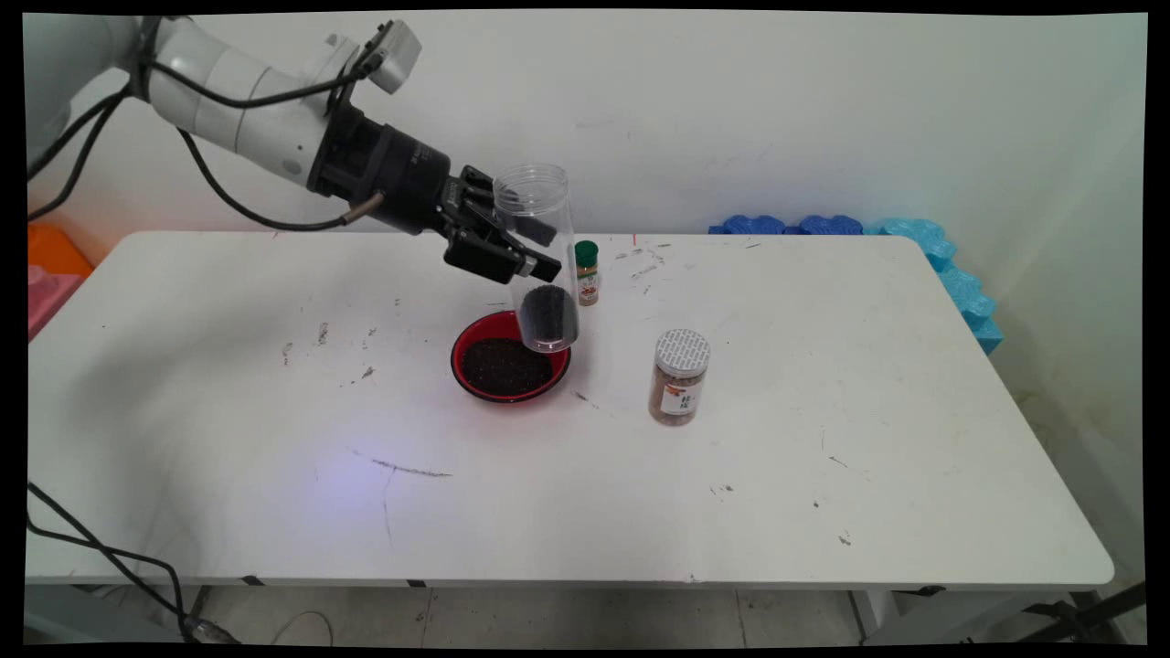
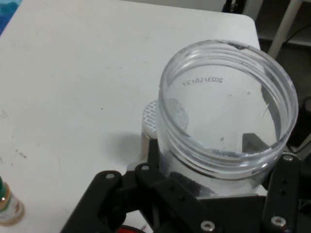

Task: Pour the black seasoning powder in the red bowl, then place the picked object on the table

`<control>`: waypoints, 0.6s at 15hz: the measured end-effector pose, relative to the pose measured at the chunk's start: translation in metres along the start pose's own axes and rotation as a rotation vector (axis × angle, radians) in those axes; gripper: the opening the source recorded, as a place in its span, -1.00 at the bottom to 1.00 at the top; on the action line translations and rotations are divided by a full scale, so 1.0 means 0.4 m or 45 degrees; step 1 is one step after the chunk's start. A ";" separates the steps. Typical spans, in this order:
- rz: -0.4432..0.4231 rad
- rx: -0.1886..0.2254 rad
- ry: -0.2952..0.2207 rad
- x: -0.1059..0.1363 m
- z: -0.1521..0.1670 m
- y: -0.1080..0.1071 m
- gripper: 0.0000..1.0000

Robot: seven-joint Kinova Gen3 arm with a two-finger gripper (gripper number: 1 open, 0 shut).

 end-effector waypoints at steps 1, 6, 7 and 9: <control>0.014 0.015 -0.002 0.002 0.002 0.009 -1.00; 0.051 0.070 -0.004 0.013 0.017 0.037 -1.00; 0.052 0.082 -0.001 0.015 0.020 0.041 -1.00; 0.049 0.097 0.002 0.018 0.026 0.048 -1.00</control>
